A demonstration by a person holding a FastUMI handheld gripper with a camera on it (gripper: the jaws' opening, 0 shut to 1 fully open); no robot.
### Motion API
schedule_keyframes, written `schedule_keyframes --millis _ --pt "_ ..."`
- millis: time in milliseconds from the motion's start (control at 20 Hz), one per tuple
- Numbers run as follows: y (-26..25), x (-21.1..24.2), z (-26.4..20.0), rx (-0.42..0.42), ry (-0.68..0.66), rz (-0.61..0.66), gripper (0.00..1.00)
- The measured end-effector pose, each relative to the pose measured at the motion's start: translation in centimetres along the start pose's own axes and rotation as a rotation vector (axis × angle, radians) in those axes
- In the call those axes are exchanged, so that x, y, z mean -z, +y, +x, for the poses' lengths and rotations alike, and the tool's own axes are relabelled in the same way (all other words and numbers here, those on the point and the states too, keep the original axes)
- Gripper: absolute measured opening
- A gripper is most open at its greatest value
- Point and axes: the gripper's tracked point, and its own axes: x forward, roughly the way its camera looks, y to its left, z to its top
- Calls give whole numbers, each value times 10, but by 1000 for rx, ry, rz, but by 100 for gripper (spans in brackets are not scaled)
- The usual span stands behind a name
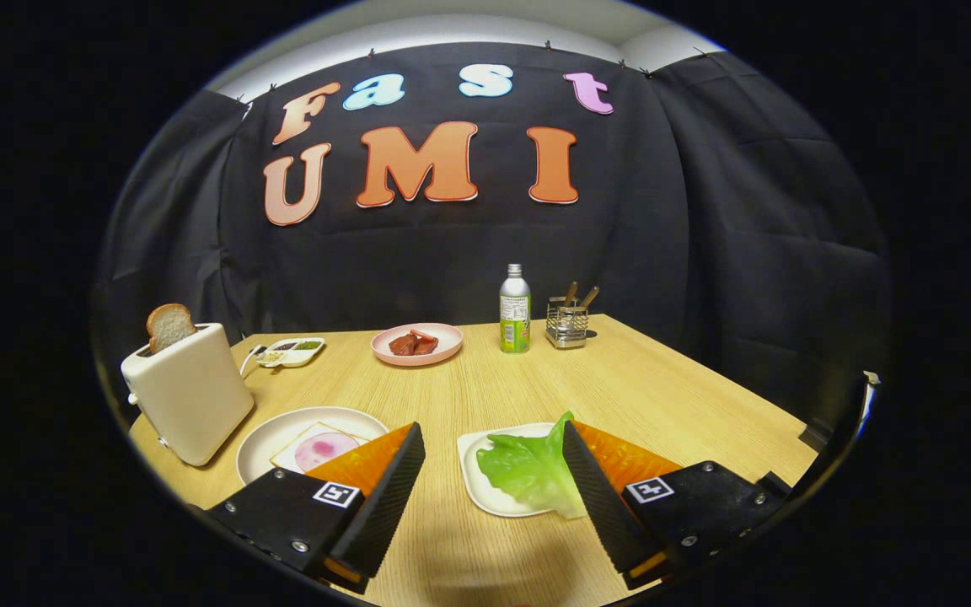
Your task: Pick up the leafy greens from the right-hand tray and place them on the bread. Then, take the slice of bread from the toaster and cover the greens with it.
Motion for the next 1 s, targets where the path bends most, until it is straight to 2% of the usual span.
schedule_keyframes --millis 350,650,1000 --pt "-7 5 17 4 24 -29 99" --pt "-20 32 52 -4 189 -121 99" --pt "-31 59 81 -7 339 -117 99"
